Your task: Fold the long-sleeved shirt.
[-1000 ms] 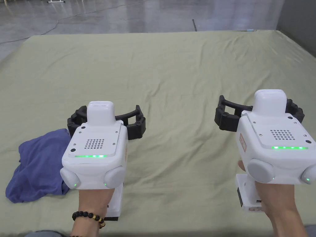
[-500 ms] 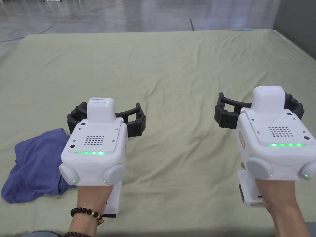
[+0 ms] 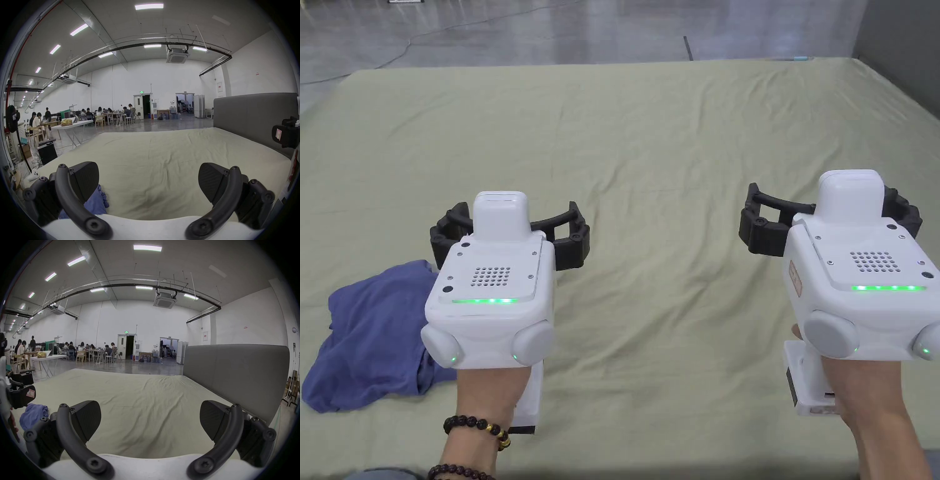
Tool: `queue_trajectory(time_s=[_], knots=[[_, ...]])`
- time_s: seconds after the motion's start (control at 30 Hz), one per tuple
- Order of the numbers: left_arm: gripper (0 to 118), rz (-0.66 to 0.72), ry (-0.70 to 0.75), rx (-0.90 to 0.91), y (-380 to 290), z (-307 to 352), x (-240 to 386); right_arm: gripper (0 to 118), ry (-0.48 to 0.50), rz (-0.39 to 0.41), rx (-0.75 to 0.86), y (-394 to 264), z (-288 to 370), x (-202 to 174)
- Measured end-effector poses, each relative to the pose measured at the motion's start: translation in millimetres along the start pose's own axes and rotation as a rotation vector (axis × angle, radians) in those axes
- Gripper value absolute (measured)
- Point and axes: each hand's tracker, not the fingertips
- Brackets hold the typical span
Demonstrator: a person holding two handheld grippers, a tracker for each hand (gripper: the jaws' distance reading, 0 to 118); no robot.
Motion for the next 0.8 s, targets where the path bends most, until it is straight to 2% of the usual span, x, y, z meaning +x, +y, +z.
queue_trajectory(time_s=[0.33,0.37,0.4,0.43,0.47,0.5,0.53,0.57,0.63,0.8], knots=[[118,-0.009,-0.033,-0.002,-4.4,6.4,5.5,118,0.012,-0.044,-0.012,-1.5,4.9,2.4],[118,-0.003,-0.020,0.006,-5.3,9.2,6.9,112,0.002,-0.057,0.004,-2.7,6.4,1.6],[108,0.018,-0.026,0.028,-6.0,11.9,6.4,85,-0.006,-0.054,0.008,-3.2,7.2,0.4],[65,0.041,-0.054,0.057,-6.4,13.4,6.1,27,-0.050,-0.022,0.004,-3.3,5.0,-1.7],[0,0.020,-0.029,0.039,-6.5,11.6,6.7,2,-0.073,0.022,-0.005,-4.0,1.9,-3.5],[0,-0.003,0.019,0.062,-8.2,10.7,10.4,2,-0.035,-0.004,-0.020,-5.0,2.2,-2.7],[0,0.001,-0.026,0.040,-12.4,10.5,11.0,2,-0.008,-0.024,-0.038,-5.4,3.2,-0.5],[0,0.010,-0.070,0.024,-11.3,9.0,8.0,2,-0.013,-0.031,-0.035,-6.0,4.7,-0.4],[0,0.008,-0.025,0.020,-12.7,8.8,7.4,2,-0.031,-0.019,-0.020,-9.1,7.4,-2.2],[0,0.035,0.037,0.025,-15.8,13.1,-17.8,2,0.002,-0.032,-0.026,-2.3,2.2,-17.0]])
